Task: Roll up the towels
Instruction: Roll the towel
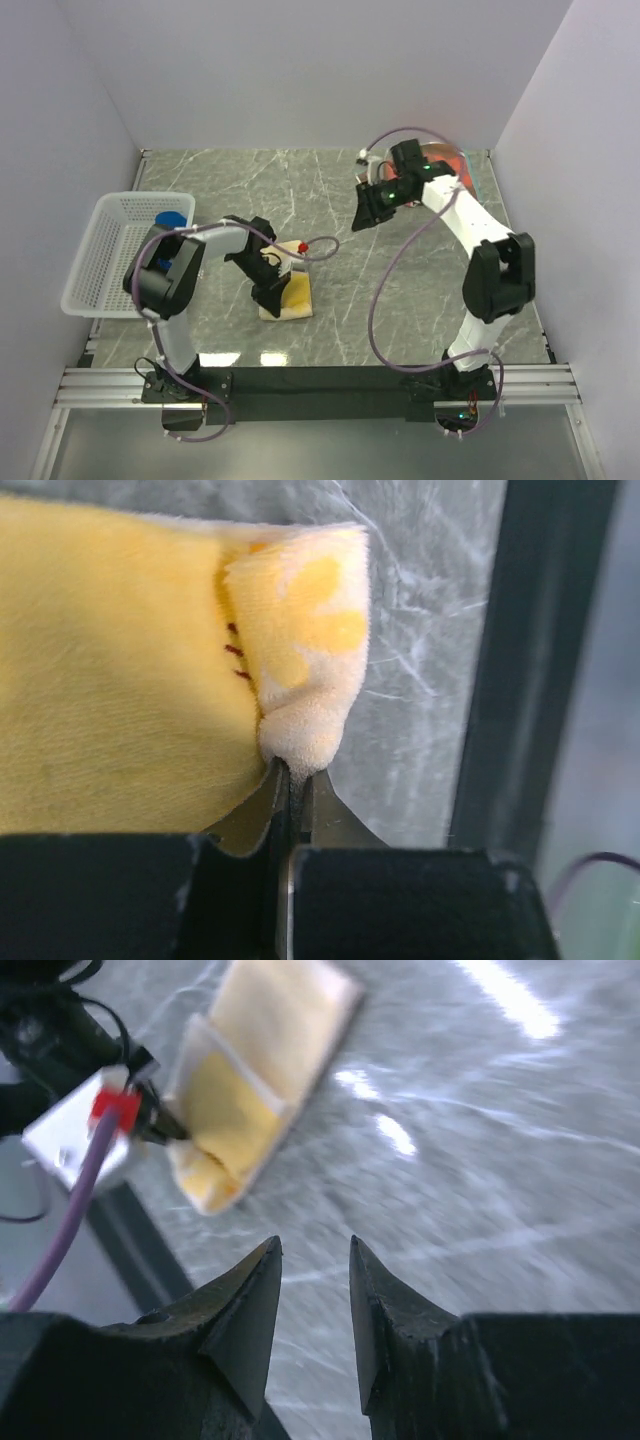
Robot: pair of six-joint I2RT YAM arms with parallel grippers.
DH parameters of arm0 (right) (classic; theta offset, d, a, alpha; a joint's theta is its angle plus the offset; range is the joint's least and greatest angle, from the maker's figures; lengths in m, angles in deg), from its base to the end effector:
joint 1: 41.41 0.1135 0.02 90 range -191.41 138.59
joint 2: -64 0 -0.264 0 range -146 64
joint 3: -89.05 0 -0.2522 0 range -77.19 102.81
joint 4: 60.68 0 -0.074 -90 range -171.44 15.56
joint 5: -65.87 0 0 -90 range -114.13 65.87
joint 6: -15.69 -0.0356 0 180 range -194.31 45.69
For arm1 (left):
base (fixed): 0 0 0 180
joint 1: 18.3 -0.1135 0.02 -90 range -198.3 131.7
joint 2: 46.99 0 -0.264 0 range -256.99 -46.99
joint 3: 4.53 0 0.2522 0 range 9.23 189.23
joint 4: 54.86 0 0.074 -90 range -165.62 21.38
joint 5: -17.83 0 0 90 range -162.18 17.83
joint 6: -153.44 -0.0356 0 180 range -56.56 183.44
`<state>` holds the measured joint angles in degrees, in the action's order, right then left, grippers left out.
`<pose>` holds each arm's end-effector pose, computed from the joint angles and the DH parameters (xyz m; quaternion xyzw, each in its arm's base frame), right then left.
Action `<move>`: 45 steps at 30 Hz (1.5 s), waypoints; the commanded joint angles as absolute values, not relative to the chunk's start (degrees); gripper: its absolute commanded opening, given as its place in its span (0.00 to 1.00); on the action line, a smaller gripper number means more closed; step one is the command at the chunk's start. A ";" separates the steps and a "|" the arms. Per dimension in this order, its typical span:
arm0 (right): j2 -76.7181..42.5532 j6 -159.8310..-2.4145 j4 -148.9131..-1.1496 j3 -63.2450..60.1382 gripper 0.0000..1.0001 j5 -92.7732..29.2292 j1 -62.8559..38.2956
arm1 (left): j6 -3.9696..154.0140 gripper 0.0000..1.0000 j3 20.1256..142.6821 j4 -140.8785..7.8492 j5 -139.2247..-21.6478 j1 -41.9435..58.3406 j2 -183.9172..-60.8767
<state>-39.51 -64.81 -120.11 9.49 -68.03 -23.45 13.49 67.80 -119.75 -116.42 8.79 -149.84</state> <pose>0.3534 0.1405 0.2683 -0.3001 0.8541 0.3784 0.1931 0.2438 -0.1526 0.1438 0.5624 0.7350 -0.3774 0.0317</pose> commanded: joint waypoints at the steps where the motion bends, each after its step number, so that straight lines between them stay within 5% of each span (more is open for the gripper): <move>1: -32.43 -58.32 -126.19 13.69 0.41 -58.94 -25.15 | 11.67 0.01 71.09 -124.60 -114.10 5.79 -158.32; 7: -22.77 -53.74 -129.20 14.23 0.42 -48.32 -24.97 | 12.20 0.02 76.81 -125.83 -114.63 2.27 -166.24; 9: -17.86 -54.35 -125.88 12.56 0.50 -43.24 -24.97 | 12.29 0.02 77.87 -126.18 -114.71 1.92 -167.48; 10: -16.35 -54.44 -124.63 11.50 0.56 -42.16 -25.06 | 12.29 0.02 79.01 -126.36 -114.71 1.74 -168.53; 11: -13.20 -55.14 -119.84 8.10 0.81 -40.58 -24.97 | 12.29 0.02 79.45 -126.71 -114.63 1.74 -169.07; 12: -11.69 -58.02 -116.83 5.54 0.91 -36.65 -25.06 | 12.38 0.02 79.98 -126.80 -114.45 1.74 -169.51; 15: -9.13 -54.58 -110.22 -6.49 0.92 -34.59 -24.89 | 14.04 0.02 81.30 -125.84 -113.40 1.65 -171.09; 18: -13.51 -51.81 -116.61 -5.39 0.86 -39.67 -23.83 | 15.36 0.02 81.74 -124.61 -112.96 1.56 -171.79; 22: -12.83 -50.67 -116.02 -6.59 0.94 -46.64 -14.57 | 15.98 0.02 82.18 -124.60 -113.66 1.56 -172.85; 29: -15.44 -49.88 -104.51 -11.45 0.96 -33.28 8.83 | 16.95 0.02 82.10 -123.55 -112.69 1.56 -173.11; 35: -22.73 -49.48 -100.18 -7.76 0.97 -34.94 15.54 | 16.86 0.02 81.66 -123.64 -112.78 1.47 -173.20; 43: -30.65 -39.51 -86.58 -16.00 0.97 -13.15 30.91 | 17.30 0.02 82.89 -123.99 -112.34 1.39 -173.99; 45: -32.32 -38.54 -82.19 -17.85 0.90 -10.43 31.98 | 17.47 0.02 83.06 -124.08 -112.52 1.39 -174.08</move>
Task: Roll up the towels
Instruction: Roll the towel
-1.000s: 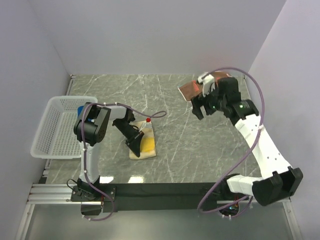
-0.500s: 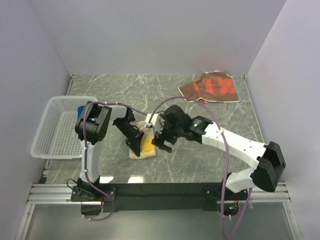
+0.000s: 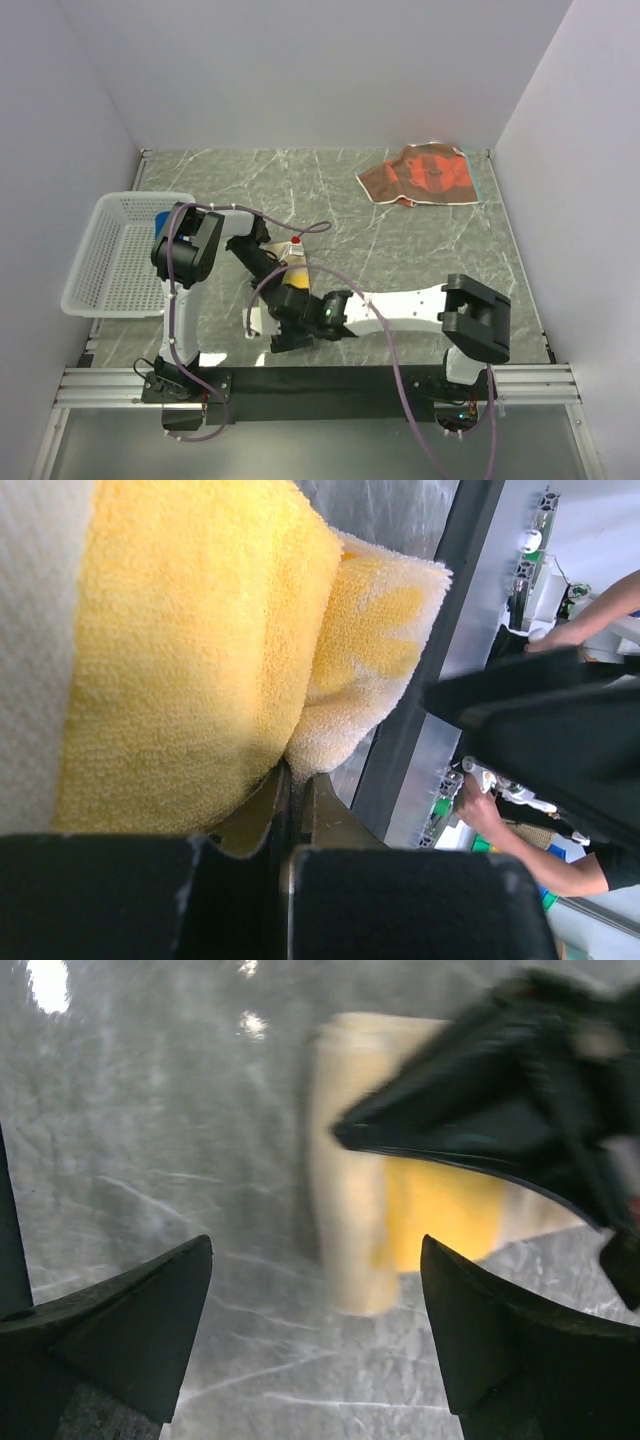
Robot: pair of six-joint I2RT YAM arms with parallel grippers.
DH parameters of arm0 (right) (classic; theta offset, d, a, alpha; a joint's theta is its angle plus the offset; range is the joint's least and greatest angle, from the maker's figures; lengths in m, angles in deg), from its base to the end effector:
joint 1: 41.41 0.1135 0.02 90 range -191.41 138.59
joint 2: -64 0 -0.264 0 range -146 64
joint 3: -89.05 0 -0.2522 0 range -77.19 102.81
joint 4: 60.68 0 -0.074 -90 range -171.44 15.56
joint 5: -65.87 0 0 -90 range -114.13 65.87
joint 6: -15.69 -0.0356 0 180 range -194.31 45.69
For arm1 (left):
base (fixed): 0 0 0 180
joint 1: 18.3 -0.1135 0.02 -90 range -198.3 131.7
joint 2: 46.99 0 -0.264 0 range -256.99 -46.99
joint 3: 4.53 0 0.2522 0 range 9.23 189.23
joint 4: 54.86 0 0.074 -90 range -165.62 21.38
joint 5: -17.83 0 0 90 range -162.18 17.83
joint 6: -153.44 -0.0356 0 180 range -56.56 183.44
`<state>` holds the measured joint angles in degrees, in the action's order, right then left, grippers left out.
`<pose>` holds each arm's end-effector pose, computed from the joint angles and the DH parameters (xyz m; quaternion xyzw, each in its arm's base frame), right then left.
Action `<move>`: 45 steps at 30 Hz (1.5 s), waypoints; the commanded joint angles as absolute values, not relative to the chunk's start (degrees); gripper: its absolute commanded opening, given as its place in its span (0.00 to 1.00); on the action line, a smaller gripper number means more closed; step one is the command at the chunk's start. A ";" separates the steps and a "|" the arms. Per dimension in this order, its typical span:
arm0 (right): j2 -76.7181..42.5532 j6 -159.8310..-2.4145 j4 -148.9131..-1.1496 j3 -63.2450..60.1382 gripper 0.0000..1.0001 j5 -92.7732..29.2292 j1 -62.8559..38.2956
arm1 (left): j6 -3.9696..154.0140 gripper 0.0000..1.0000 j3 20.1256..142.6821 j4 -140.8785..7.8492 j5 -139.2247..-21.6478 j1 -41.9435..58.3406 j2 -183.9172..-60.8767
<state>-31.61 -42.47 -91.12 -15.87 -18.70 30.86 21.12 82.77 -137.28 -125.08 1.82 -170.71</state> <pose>0.1101 0.3332 0.2028 -0.7327 0.5914 0.0734 0.3286 0.2939 -0.1379 0.0997 -0.3546 -0.7990 0.4663 0.1357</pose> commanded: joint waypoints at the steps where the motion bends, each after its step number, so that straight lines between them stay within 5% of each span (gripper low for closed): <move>1: -32.76 -38.28 -80.08 -19.95 0.88 -9.64 32.59 | 17.48 0.01 83.06 -124.08 -112.34 1.39 -174.25; 7: -38.48 -36.16 -74.52 -21.55 0.62 -6.20 33.04 | 17.39 0.01 83.59 -124.60 -112.43 1.39 -174.61; 12: -42.08 -37.39 -75.22 -20.50 0.52 -9.79 32.69 | 17.56 0.01 83.06 -124.25 -112.17 1.39 -174.34; 15: -42.96 -39.67 -79.61 -19.10 0.28 -14.27 30.76 | 17.48 0.03 82.98 -124.17 -112.34 1.30 -173.99; 16: -42.96 -40.46 -81.10 -17.96 0.09 -18.55 30.06 | 17.48 0.06 82.80 -124.08 -112.43 1.21 -173.82; 17: -42.88 -41.60 -84.51 -17.34 0.00 -20.86 29.09 | 17.48 0.08 82.28 -123.73 -112.78 1.04 -173.12; 21: -42.96 -43.11 -92.09 -13.92 0.00 -32.72 24.61 | 18.88 0.17 80.52 -121.45 -114.79 -0.10 -169.35; 25: -44.01 -42.32 -98.58 -11.80 0.00 -42.65 21.09 | 20.37 0.41 80.16 -120.91 -117.96 -2.65 -164.86; 39: -53.59 -47.15 -110.72 -0.40 0.00 -60.75 13.98 | 20.56 0.47 91.06 -121.80 -121.75 -23.74 -150.89; 43: -61.14 -48.03 -117.67 5.68 0.00 -68.49 10.55 | 18.54 0.52 82.56 -114.08 -117.18 -25.07 -138.17; 45: -63.08 -48.03 -120.22 8.14 0.00 -70.44 9.40 | 16.69 0.64 73.86 -108.73 -114.73 -25.07 -128.41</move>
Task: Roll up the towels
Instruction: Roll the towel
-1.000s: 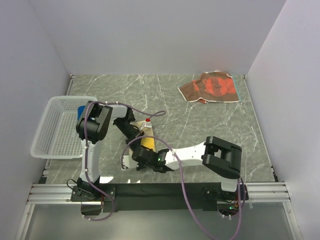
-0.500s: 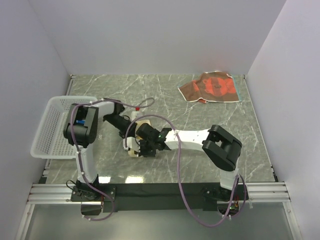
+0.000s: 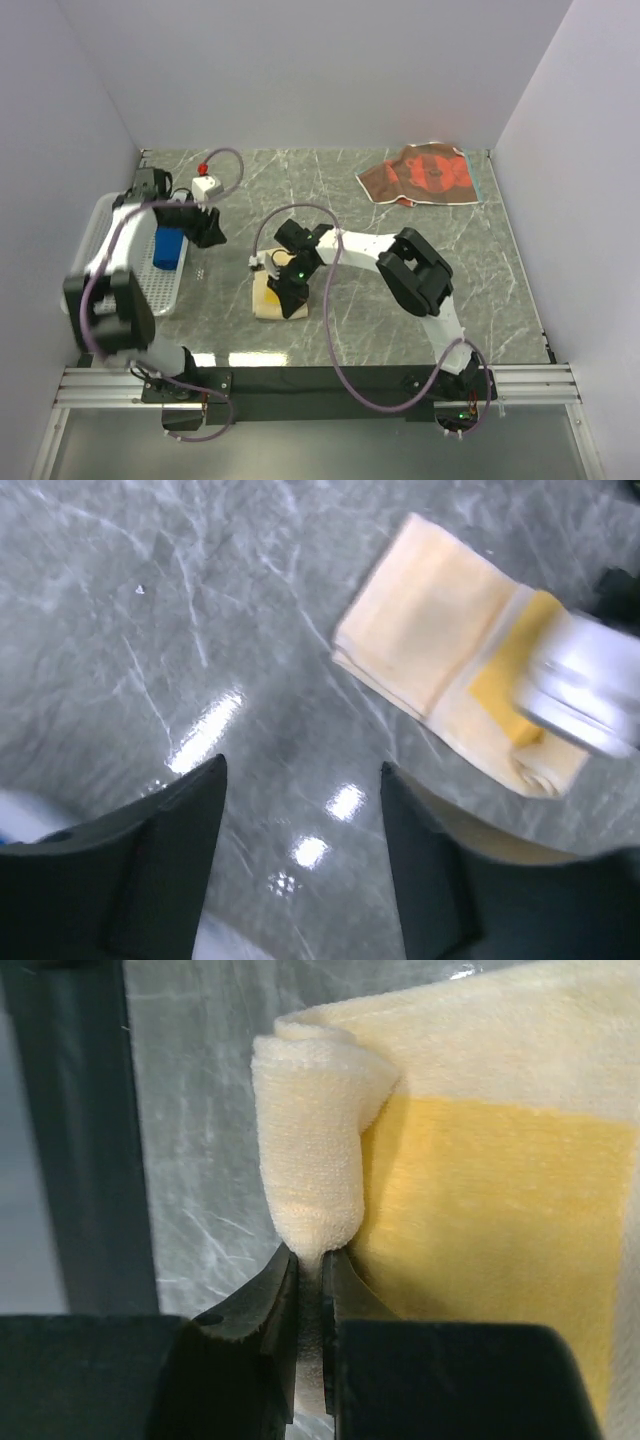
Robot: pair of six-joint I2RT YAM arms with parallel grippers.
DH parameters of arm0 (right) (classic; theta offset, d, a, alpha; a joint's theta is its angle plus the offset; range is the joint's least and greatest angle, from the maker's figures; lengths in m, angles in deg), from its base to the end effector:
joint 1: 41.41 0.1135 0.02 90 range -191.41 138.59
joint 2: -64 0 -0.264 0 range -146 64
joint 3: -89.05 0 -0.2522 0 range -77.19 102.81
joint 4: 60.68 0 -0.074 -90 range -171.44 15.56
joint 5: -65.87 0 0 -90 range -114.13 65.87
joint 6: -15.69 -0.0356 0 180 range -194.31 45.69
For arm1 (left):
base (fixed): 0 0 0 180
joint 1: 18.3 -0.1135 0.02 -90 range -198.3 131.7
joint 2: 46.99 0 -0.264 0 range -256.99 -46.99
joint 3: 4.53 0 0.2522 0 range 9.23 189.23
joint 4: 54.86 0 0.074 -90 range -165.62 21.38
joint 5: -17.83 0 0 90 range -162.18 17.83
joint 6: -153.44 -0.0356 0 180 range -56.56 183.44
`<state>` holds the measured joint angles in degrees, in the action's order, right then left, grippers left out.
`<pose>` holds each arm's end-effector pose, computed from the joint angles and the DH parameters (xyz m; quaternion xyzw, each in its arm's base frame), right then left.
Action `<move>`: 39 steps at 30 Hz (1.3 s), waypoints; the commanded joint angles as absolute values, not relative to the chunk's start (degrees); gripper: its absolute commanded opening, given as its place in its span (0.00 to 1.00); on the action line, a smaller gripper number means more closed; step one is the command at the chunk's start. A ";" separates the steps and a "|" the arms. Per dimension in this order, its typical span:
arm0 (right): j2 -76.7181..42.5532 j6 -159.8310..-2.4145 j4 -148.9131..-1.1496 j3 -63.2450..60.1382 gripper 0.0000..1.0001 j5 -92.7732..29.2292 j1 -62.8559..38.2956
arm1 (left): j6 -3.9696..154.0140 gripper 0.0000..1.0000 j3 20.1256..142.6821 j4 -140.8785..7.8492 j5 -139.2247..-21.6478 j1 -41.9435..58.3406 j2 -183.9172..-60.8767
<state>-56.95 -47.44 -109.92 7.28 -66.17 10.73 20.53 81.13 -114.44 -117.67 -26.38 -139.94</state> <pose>0.2386 0.3458 0.1470 -0.6299 0.6755 0.3777 0.0653 0.3230 0.0202 0.2541 0.3444 0.8389 -0.2624 0.3300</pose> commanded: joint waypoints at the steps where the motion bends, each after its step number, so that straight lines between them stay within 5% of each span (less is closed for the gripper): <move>1: -64.83 -48.12 -121.01 9.02 0.00 -72.45 8.44 | 16.08 0.69 70.96 -107.48 -114.02 -25.16 -125.33; 2: -65.63 -48.29 -122.06 9.64 0.00 -73.34 7.90 | 14.24 0.75 66.32 -107.12 -113.31 -25.16 -119.73; 3: -66.42 -48.38 -122.68 11.21 0.00 -74.31 7.46 | 13.01 0.98 64.27 -107.20 -112.70 -24.98 -117.24; 7: -71.08 -49.08 -125.50 15.18 0.00 -78.27 5.00 | 2.72 0.99 55.31 -113.00 -110.68 -21.74 -104.41; 14: -76.53 -49.61 -129.98 20.10 0.00 -83.10 2.63 | 9.10 1.00 42.73 -108.80 -103.47 0.37 -89.80; 22: -80.75 -52.15 -132.09 23.53 0.00 -85.13 1.13 | 17.65 0.71 36.75 -93.51 -86.25 22.37 -94.18; 35: -82.51 -54.62 -133.58 26.96 0.00 -86.36 0.69 | 17.74 0.63 33.67 -77.50 -72.53 35.40 -108.85; 39: -81.91 -54.36 -134.20 26.79 0.05 -86.97 0.34 | 18.35 0.37 34.19 -80.91 -73.40 35.49 -112.11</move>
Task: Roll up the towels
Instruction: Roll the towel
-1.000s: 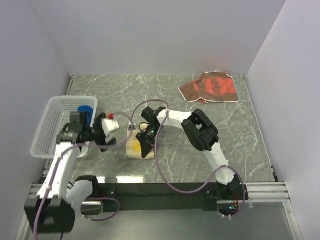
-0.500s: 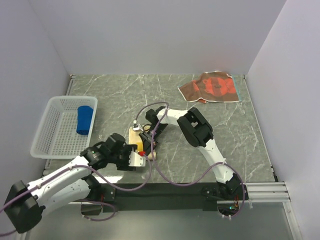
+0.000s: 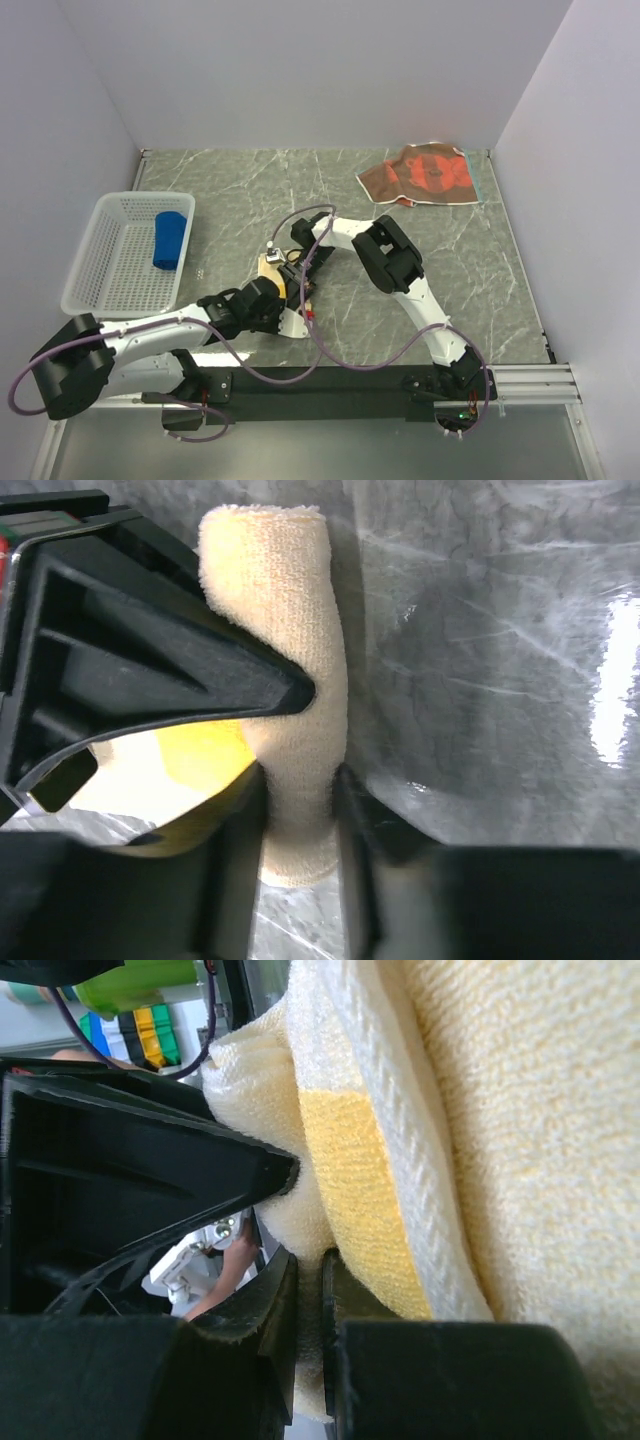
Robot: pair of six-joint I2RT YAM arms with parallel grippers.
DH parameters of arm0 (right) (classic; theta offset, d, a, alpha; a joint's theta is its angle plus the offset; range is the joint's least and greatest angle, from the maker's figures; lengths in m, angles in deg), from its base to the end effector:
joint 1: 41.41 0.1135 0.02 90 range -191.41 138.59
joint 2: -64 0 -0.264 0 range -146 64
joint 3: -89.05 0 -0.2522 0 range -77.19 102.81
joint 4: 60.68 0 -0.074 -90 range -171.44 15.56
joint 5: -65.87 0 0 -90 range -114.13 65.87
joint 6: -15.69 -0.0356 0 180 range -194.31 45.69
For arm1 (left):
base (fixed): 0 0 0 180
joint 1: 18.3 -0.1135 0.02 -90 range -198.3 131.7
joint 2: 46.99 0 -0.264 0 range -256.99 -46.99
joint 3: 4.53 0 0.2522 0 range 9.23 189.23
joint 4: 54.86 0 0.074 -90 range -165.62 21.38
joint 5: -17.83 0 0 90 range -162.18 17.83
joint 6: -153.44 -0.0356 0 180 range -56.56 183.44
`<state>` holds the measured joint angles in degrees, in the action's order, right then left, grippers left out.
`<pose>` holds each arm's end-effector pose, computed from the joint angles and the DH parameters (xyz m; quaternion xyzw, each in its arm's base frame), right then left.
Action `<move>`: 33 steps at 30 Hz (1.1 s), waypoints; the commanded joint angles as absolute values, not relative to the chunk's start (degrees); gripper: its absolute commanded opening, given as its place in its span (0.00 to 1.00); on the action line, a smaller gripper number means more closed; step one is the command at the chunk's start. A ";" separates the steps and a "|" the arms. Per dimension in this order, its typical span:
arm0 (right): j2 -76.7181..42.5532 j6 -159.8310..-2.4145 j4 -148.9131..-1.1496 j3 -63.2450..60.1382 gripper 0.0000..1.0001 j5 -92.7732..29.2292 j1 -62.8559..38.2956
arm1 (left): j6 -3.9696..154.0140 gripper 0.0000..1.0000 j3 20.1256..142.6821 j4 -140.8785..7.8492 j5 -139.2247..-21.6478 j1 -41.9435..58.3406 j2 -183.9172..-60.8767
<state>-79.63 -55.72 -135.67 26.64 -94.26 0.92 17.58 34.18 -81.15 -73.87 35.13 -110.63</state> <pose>0.3047 0.3229 0.0748 0.3654 -0.7303 -0.5434 0.1946 0.1184 -0.1614 0.1583 0.7219 0.6070 -0.0359 0.3303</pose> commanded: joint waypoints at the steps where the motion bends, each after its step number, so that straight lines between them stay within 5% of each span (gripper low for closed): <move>1: -81.55 -55.14 -133.42 26.35 0.07 -87.32 0.08 | 19.22 0.33 34.72 -82.14 -74.10 35.49 -112.47; 10: -68.47 -71.04 -116.93 19.50 0.29 -81.80 -5.53 | 22.31 0.01 41.20 -96.99 -83.14 29.53 -118.33; 15: -56.27 -76.42 -108.98 13.61 0.41 -74.07 -11.07 | 20.30 0.01 50.52 -107.54 -97.71 17.22 -127.75; 23: -36.94 -67.65 -103.27 0.36 0.37 -67.29 -18.90 | 13.35 0.01 64.07 -124.84 -112.33 3.95 -146.73; 30: -24.52 -57.63 -101.95 -10.73 0.36 -63.60 -14.79 | 9.74 0.01 76.44 -131.71 -115.15 -2.48 -162.64; 33: -21.26 -53.24 -99.40 -14.07 0.44 -56.32 -6.45 | 8.51 0.01 82.94 -135.83 -116.03 -4.06 -168.88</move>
<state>-24.51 -60.79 -103.04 -12.04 -62.87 -12.63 13.55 79.45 -131.47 -122.68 -2.79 -162.65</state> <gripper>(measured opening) 0.423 0.237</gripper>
